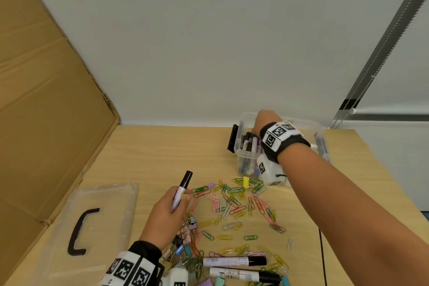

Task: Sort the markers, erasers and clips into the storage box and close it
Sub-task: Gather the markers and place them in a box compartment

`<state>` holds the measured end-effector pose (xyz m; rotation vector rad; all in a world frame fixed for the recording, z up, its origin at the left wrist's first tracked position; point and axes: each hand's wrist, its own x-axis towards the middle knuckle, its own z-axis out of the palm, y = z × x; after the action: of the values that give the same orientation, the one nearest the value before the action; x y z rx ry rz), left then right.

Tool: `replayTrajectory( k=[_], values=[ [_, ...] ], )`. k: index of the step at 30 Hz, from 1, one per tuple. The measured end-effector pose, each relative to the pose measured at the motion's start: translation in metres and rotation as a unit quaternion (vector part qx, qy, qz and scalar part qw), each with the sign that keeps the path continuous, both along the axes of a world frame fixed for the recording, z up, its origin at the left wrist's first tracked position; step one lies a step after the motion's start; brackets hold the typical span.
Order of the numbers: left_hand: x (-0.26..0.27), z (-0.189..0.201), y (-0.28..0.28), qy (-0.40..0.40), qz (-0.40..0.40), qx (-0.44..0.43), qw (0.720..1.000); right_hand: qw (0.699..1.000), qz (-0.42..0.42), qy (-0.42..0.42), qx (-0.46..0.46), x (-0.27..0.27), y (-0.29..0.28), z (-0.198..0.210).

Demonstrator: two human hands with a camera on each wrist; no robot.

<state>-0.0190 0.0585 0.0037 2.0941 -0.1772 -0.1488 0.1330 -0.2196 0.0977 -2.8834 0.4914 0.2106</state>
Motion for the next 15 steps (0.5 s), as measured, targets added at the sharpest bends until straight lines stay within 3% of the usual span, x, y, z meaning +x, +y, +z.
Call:
replayTrajectory(
  k=[3,7,11,15],
  values=[
    [-0.004,-0.001,0.008,0.024,-0.002,-0.014,1.000,0.999,0.002,-0.030,0.016,-0.010,-0.006,0.002],
    [-0.013,0.003,0.006,0.012,-0.018,-0.013,1.000,0.984,-0.003,-0.149,0.101,-0.070,-0.030,-0.006],
    [-0.011,0.011,-0.019,-0.029,-0.047,0.045,0.997,0.971,0.011,-0.240,-0.007,-0.140,-0.061,-0.046],
    [0.011,0.028,-0.067,-0.124,-0.067,0.077,0.987,0.966,0.010,-0.250,-0.063,-0.161,-0.077,-0.086]
  ],
)
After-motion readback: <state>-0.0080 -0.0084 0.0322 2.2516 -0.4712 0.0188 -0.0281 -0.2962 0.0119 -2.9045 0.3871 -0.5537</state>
